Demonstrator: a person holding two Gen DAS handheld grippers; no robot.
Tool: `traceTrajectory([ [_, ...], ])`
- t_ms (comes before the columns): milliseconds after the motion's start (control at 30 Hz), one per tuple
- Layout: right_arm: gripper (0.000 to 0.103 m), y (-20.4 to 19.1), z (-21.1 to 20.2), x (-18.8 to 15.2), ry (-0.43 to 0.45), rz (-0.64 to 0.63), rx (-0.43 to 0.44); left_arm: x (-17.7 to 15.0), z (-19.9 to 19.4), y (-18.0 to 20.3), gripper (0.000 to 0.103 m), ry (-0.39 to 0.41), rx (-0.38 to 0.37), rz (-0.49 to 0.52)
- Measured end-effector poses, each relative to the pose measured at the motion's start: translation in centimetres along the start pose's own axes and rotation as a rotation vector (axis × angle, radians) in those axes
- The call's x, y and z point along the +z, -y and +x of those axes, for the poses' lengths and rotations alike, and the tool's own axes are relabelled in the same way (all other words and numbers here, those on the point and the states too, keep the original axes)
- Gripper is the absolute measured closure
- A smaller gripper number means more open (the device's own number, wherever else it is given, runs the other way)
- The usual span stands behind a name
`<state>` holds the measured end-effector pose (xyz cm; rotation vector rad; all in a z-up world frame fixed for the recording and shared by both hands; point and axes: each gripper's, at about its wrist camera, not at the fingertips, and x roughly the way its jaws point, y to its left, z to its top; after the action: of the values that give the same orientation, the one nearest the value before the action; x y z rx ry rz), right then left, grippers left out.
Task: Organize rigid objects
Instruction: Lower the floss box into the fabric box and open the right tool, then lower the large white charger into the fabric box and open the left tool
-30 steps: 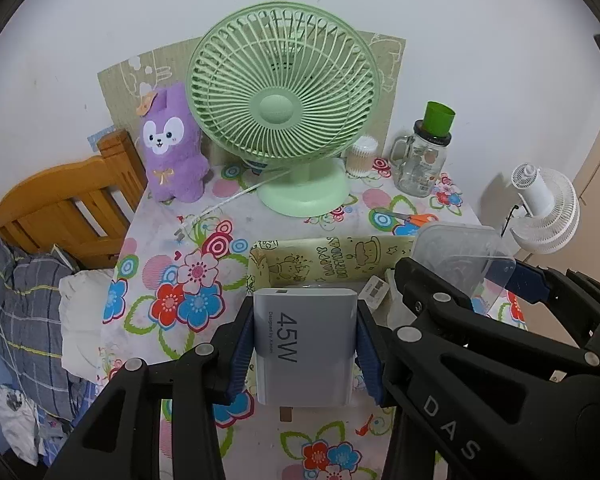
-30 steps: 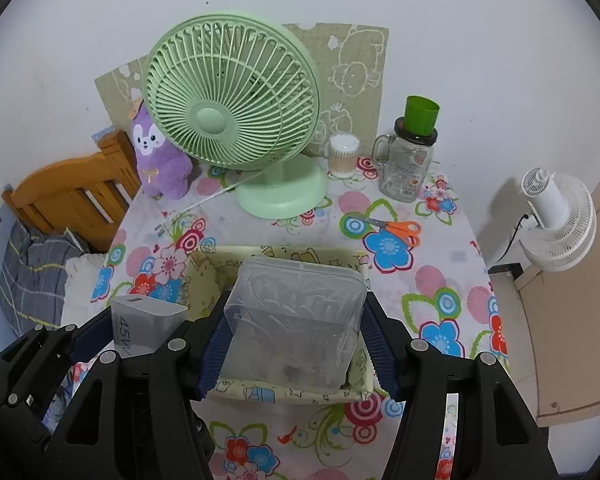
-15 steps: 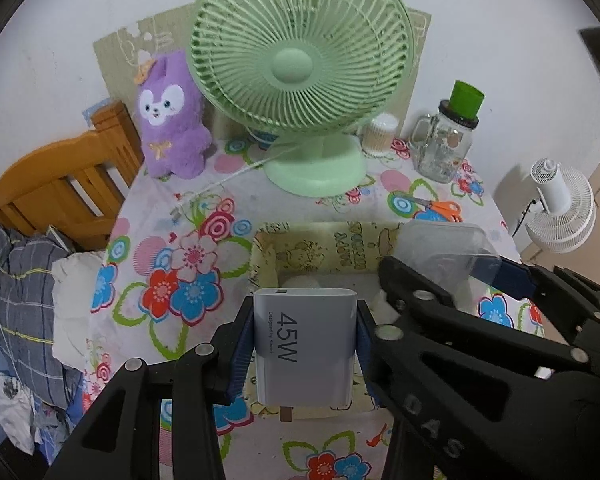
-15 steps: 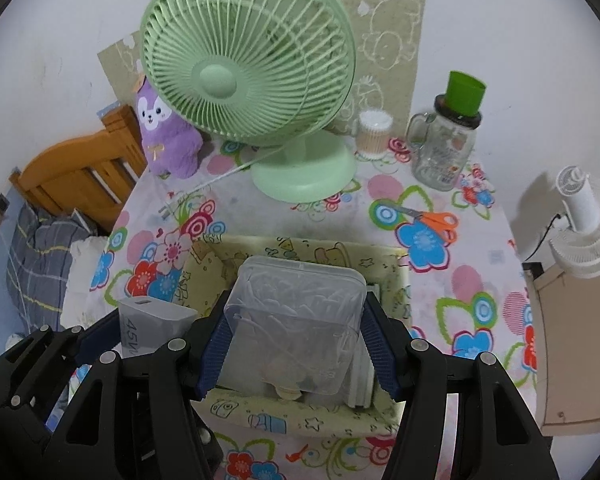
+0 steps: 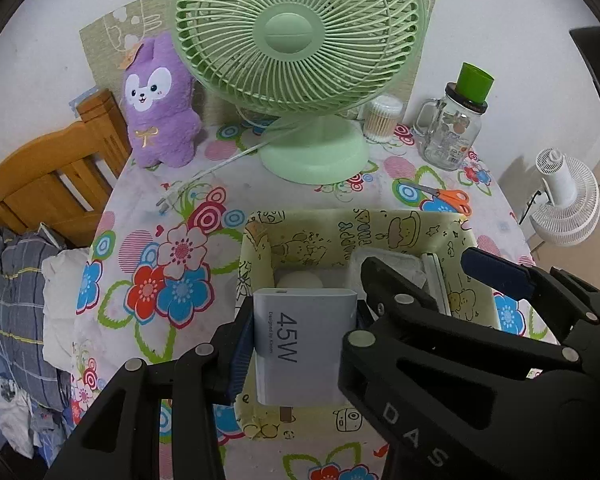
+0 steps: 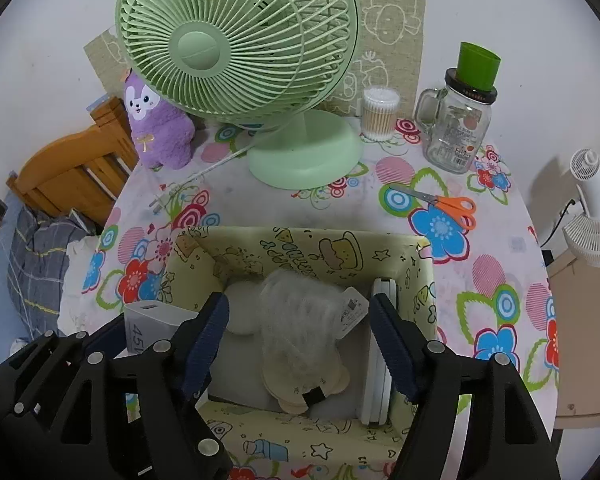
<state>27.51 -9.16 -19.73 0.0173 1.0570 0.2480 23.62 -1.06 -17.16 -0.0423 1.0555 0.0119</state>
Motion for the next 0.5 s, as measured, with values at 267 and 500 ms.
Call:
traceTrajectory([
  [267, 0.025, 1.0, -0.3, 0.4, 0.013, 0.0, -0.074, 0.6, 0.5, 0.9, 0.055, 0.01, -0.061, 0.017],
  [500, 0.02, 2.0, -1.5, 0.3, 0.034, 0.014, -0.183, 0.6, 0.3, 2.0, 0.047, 0.043, -0.096, 0.053],
])
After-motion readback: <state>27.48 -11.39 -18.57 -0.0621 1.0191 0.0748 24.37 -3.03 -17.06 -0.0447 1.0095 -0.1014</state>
